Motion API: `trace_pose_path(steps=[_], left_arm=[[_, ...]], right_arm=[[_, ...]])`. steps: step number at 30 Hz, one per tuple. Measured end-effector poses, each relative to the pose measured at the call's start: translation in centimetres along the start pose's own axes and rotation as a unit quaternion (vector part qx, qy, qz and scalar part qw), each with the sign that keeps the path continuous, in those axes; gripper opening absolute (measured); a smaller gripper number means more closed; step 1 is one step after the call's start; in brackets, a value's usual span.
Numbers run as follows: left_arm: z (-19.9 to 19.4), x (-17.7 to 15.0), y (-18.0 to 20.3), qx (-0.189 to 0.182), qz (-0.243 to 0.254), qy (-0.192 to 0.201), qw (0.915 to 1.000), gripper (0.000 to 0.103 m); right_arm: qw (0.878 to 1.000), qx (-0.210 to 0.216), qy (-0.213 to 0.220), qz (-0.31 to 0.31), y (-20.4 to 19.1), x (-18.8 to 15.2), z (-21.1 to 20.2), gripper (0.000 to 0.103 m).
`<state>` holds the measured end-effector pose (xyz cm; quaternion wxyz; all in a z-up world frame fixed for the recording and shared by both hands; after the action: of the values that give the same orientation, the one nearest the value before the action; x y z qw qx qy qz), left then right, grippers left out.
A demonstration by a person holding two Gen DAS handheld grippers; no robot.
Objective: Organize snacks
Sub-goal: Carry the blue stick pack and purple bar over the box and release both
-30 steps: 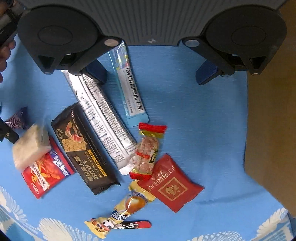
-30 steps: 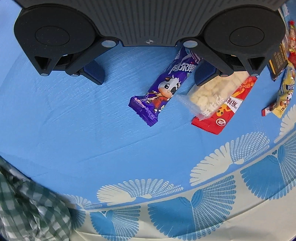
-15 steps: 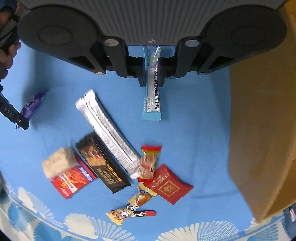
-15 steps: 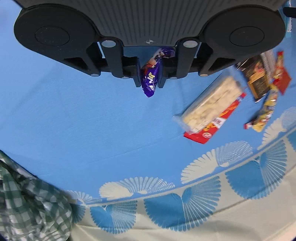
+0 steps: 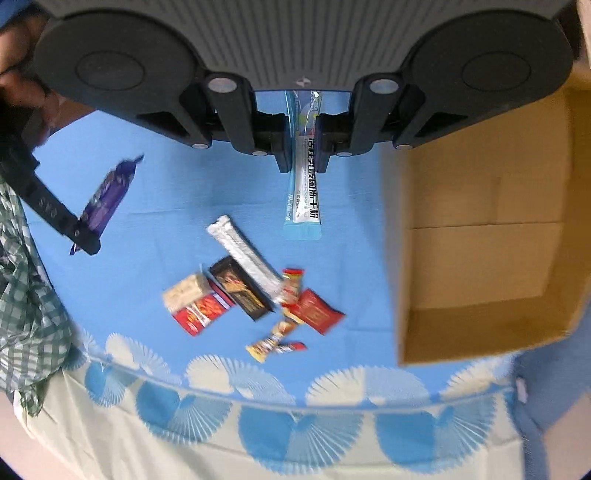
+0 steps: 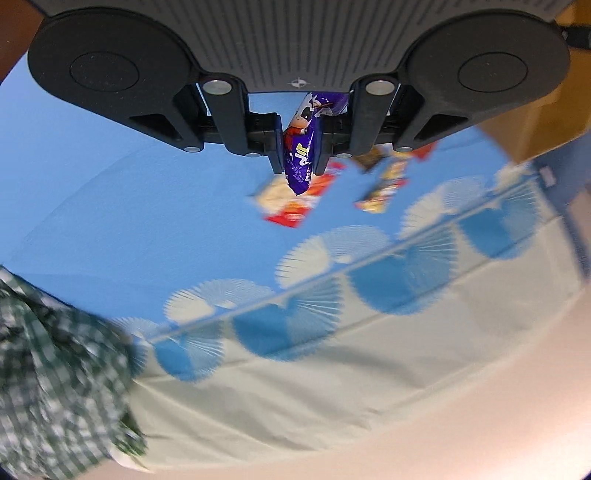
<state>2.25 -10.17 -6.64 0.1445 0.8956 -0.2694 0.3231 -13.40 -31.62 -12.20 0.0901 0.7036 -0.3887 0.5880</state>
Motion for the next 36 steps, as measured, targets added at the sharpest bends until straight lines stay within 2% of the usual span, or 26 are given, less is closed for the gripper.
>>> trace_pose_path(steps=[4, 10, 18, 25, 36], left_arm=[[-5.4, -1.6, -3.7, 0.025, -0.009, 0.02, 0.9994, 0.013], [-11.6, -5.6, -9.8, 0.052, -0.042, 0.034, 0.9972, 0.013], [-17.1, -10.5, -14.9, 0.072, -0.065, 0.061, 0.9934, 0.013], [-19.2, -12.2, -16.3, 0.076, -0.067, 0.083, 0.9914, 0.013], [-20.2, -12.6, -17.2, 0.07, -0.073, 0.095, 0.9903, 0.013]], right_arm=[[0.998, 0.054, 0.001, -0.022, -4.9, -0.4, -5.4, 0.016], [0.992, 0.12, -0.023, -0.039, -11.0, -1.8, -13.0, 0.016], [0.979, 0.182, -0.038, -0.083, -17.0, -3.8, -20.8, 0.016], [0.97, 0.207, -0.042, -0.121, -20.1, -4.9, -24.4, 0.016], [0.966, 0.205, -0.038, -0.15, -21.8, -5.1, -25.3, 0.016]])
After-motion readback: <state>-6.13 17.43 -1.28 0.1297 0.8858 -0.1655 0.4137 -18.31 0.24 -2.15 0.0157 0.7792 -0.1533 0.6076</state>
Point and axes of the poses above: each gripper's, at about its wrist camera, not at the fingertips, and z roughly the way its jaws point, y to its right, x to its top, the point moved 3 cm from there along z, roughly the way its jaws point, and after that the axes turned 15 degrees about y, right-handed, at the moved point
